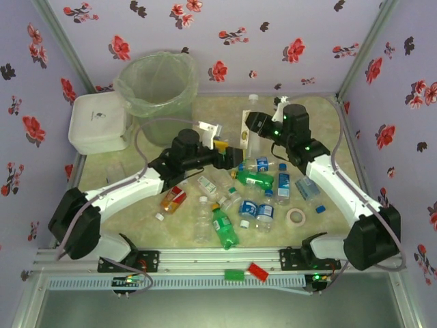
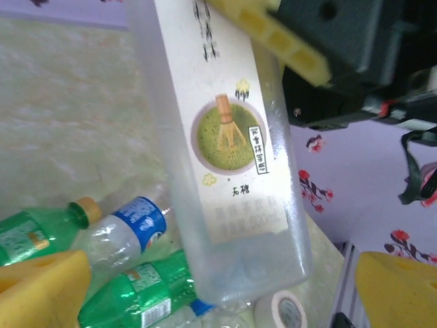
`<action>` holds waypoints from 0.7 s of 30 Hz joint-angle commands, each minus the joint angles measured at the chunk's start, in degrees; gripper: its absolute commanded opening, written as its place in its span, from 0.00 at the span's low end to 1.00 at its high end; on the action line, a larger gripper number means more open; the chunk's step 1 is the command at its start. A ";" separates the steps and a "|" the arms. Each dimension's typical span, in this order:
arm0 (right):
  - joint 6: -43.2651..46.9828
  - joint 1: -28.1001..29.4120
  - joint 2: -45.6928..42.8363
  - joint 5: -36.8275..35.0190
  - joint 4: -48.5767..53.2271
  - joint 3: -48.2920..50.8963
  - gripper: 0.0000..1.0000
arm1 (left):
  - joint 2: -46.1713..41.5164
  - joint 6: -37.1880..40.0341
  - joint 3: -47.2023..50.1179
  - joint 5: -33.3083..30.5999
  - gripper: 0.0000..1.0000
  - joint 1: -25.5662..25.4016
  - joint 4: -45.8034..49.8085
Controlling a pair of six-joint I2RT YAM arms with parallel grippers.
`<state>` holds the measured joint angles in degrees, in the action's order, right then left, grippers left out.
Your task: Put the plastic bottles in the bin
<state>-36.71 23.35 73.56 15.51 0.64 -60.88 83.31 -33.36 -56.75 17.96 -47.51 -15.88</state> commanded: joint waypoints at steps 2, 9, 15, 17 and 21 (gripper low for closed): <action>-2.16 1.55 -1.81 1.46 -4.77 0.81 0.48 | 2.87 1.66 -3.65 2.23 1.00 -1.43 -1.26; -2.45 4.03 -3.27 0.00 -5.91 2.06 0.48 | 5.85 2.02 -6.10 2.25 0.98 -1.64 -1.35; -2.25 5.20 -3.77 -1.25 -5.55 2.48 0.49 | 6.30 3.93 -6.34 -0.65 0.81 -1.63 -0.64; -2.31 5.38 -3.71 -1.44 -5.30 2.40 0.49 | 5.87 4.38 -5.80 -2.03 0.73 -1.67 -0.60; -2.53 5.73 -4.08 -1.95 -5.31 2.19 0.52 | 4.81 4.51 -5.14 -3.91 0.58 -1.64 0.21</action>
<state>-37.89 28.21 71.24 13.67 -3.09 -58.83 89.38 -31.29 -61.76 17.23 -49.19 -15.77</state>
